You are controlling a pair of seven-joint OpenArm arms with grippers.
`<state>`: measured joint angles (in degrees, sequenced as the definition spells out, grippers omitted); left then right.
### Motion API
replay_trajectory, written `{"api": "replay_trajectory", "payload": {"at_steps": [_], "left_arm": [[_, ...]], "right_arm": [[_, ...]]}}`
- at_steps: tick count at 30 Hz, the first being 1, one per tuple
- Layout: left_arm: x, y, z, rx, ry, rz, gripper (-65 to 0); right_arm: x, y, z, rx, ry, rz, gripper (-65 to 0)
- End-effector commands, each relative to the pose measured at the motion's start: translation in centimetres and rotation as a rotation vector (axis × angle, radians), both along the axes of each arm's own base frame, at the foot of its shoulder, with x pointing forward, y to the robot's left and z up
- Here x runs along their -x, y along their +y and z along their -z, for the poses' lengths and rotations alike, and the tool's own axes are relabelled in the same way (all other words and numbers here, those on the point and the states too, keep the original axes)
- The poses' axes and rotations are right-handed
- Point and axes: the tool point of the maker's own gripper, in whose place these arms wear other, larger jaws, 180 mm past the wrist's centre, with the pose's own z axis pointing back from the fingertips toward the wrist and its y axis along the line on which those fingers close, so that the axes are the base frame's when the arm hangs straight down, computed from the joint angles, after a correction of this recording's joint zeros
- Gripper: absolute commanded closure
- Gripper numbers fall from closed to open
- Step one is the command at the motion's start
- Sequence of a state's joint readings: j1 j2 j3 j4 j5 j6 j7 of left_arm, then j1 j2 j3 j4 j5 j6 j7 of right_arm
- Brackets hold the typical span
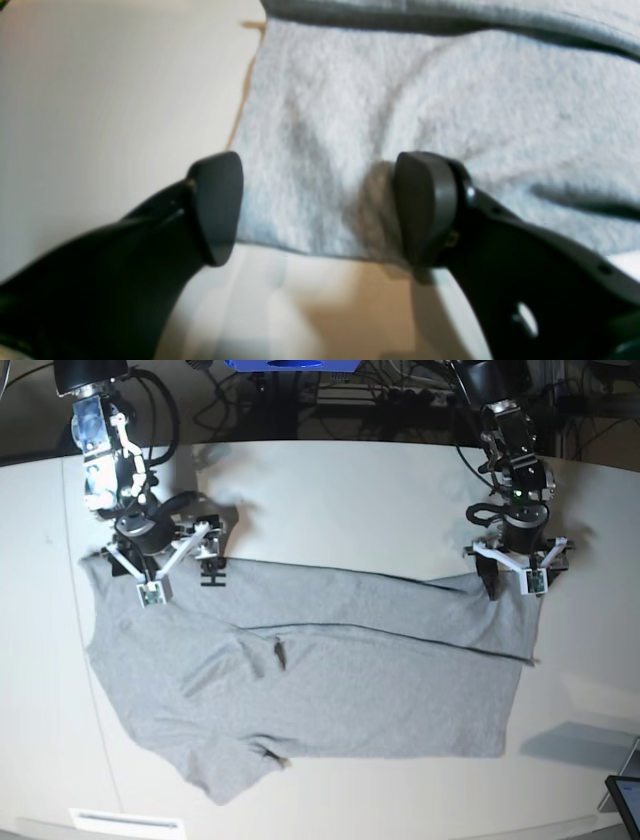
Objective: Fold the T-shirt properly
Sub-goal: 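Close both grippers on the shoulder edge of the grey shirt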
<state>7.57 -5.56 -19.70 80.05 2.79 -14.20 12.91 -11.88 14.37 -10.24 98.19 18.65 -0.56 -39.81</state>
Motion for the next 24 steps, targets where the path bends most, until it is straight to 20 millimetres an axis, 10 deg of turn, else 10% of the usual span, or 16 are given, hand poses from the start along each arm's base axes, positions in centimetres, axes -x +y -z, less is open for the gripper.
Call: {"api": "replay_trajectory", "payload": {"at_steps": [1,11,24], "left_arm": [[2.4,0.8,2.2,-0.043,0.159,-0.015,-45.0],[5.2,1.3,-0.3,-0.123,0.148,0.018,-45.0],[2.6,2.4,-11.4,-0.211,-0.074,-0.029,-45.0]], "right_arm": [[0.9,0.2,0.2,-0.015,0.038,-0.005,-54.3],[2.5,0.4,-2.2,-0.026,0.017,0.035,-54.3],[0.4,1.5,-6.0,-0.05,-0.077,0.012,-54.3]]}}
